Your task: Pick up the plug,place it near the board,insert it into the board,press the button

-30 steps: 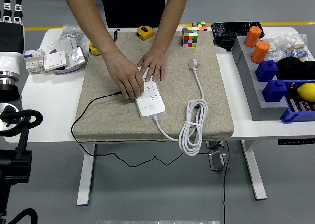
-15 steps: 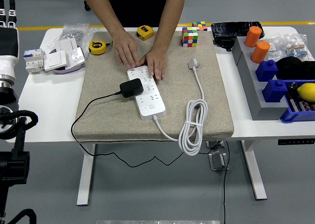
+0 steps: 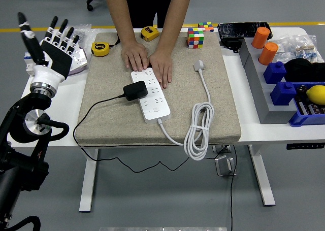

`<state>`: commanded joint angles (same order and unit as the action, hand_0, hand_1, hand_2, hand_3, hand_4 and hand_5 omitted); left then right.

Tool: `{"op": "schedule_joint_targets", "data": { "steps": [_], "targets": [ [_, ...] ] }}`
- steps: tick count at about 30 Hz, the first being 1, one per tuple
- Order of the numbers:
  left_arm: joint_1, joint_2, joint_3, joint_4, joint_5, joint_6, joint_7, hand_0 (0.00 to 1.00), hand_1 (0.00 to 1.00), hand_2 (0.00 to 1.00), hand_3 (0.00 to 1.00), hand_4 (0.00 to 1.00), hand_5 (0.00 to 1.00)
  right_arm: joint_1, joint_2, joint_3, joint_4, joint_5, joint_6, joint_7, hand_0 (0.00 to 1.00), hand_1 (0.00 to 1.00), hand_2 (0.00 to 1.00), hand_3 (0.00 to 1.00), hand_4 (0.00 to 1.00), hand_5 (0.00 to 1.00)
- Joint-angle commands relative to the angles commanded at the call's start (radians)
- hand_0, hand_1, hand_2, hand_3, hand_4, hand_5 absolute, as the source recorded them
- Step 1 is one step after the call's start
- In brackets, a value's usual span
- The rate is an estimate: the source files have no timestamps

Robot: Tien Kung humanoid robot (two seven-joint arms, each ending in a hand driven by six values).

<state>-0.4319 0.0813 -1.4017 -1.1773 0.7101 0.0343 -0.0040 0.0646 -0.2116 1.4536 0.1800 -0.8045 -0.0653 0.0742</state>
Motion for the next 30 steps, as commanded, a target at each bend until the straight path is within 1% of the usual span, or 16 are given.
{"op": "schedule_joint_targets", "data": {
  "steps": [2, 5, 6, 7, 8, 10, 12, 13, 15, 18, 20, 21, 22, 26, 29, 30],
  "targets": [
    [-0.029, 0.019, 0.073, 0.032, 0.091, -0.004, 0.014, 0.883, 0.901, 0.861, 0.885, 0.998, 0.286, 0.002, 0.0, 0.0, 0.0, 0.001, 0.0, 0.0, 0.97, 0.915, 0.859, 0.856, 0.998, 0.915],
    [-0.073, 0.031, 0.166, 0.079, 0.208, -0.033, 0.034, 0.883, 0.901, 0.861, 0.885, 0.998, 0.286, 0.003, 0.0, 0.001, 0.0, 0.002, 0.0, -0.001, 0.97, 0.915, 0.859, 0.856, 0.998, 0.915],
    [-0.084, 0.033, 0.192, 0.093, 0.247, -0.04, 0.039, 0.923, 0.958, 0.917, 0.905, 0.998, 0.227, 0.003, 0.0, 0.002, 0.0, 0.001, 0.0, -0.002, 0.971, 0.915, 0.859, 0.857, 0.998, 0.916],
    [-0.098, 0.033, 0.222, 0.112, 0.286, -0.045, 0.043, 0.923, 0.958, 0.917, 0.905, 0.998, 0.227, 0.004, 0.0, 0.003, 0.0, 0.0, 0.0, -0.002, 0.971, 0.915, 0.859, 0.857, 0.998, 0.916],
    [-0.113, 0.031, 0.256, 0.134, 0.332, -0.046, 0.045, 0.923, 0.958, 0.917, 0.905, 0.998, 0.227, 0.004, 0.0, 0.003, 0.0, 0.0, 0.0, -0.003, 0.971, 0.915, 0.859, 0.857, 0.998, 0.916],
    [-0.125, 0.029, 0.292, 0.156, 0.409, -0.044, 0.046, 0.923, 0.958, 0.917, 0.905, 0.998, 0.227, 0.004, 0.0, 0.004, 0.0, -0.001, 0.0, -0.003, 0.971, 0.915, 0.859, 0.857, 0.998, 0.916],
    [-0.15, 0.016, 0.356, 0.209, 0.5, -0.032, 0.044, 0.948, 0.976, 0.927, 0.902, 0.998, 0.219, 0.005, -0.001, 0.004, 0.0, -0.002, 0.0, -0.003, 0.971, 0.915, 0.859, 0.856, 0.998, 0.916],
    [-0.155, 0.012, 0.374, 0.225, 0.539, -0.028, 0.043, 0.948, 0.976, 0.927, 0.902, 0.998, 0.219, 0.006, -0.001, 0.004, 0.0, -0.001, 0.0, -0.002, 0.971, 0.915, 0.859, 0.856, 0.998, 0.916],
    [-0.167, -0.003, 0.409, 0.269, 0.624, -0.002, 0.04, 0.948, 0.976, 0.927, 0.902, 0.998, 0.219, 0.007, -0.001, 0.003, 0.0, -0.002, 0.0, -0.002, 0.971, 0.915, 0.859, 0.856, 0.998, 0.916],
    [-0.179, -0.022, 0.436, 0.328, 0.754, 0.045, 0.034, 0.957, 0.984, 0.928, 0.896, 0.998, 0.235, 0.008, -0.001, 0.002, 0.0, -0.001, 0.001, -0.001, 0.971, 0.915, 0.859, 0.856, 0.998, 0.917],
    [-0.188, -0.034, 0.44, 0.362, 0.838, 0.079, 0.026, 0.957, 0.984, 0.928, 0.896, 0.998, 0.235, 0.008, -0.001, 0.003, 0.0, -0.003, 0.001, -0.002, 0.971, 0.915, 0.859, 0.856, 0.998, 0.917],
    [-0.19, -0.037, 0.441, 0.37, 0.877, 0.087, 0.024, 0.957, 0.984, 0.928, 0.896, 0.998, 0.235, 0.008, -0.001, 0.003, 0.0, -0.004, 0.001, -0.002, 0.971, 0.915, 0.859, 0.856, 0.998, 0.917],
    [-0.199, -0.047, 0.44, 0.392, 0.923, 0.104, 0.022, 0.957, 0.984, 0.928, 0.896, 0.998, 0.235, 0.007, -0.001, 0.003, 0.0, -0.004, 0.001, -0.002, 0.971, 0.915, 0.859, 0.856, 0.998, 0.917],
    [-0.22, -0.07, 0.434, 0.448, 1.085, 0.129, 0.02, 0.954, 0.982, 0.912, 0.881, 0.998, 0.246, 0.009, -0.002, 0.001, 0.0, -0.003, 0.002, -0.002, 0.971, 0.914, 0.859, 0.857, 0.998, 0.917],
    [-0.229, -0.081, 0.441, 0.478, 1.215, 0.14, 0.02, 0.954, 0.982, 0.912, 0.881, 0.998, 0.246, 0.012, -0.002, -0.001, 0.0, -0.002, 0.002, 0.0, 0.971, 0.914, 0.859, 0.857, 0.998, 0.917],
    [-0.232, -0.081, 0.445, 0.491, 1.261, 0.149, 0.021, 0.848, 0.824, 0.788, 0.813, 0.998, 0.258, 0.013, -0.002, -0.001, 0.0, -0.002, 0.002, 0.0, 0.97, 0.914, 0.86, 0.857, 0.998, 0.916]
  ]
}}
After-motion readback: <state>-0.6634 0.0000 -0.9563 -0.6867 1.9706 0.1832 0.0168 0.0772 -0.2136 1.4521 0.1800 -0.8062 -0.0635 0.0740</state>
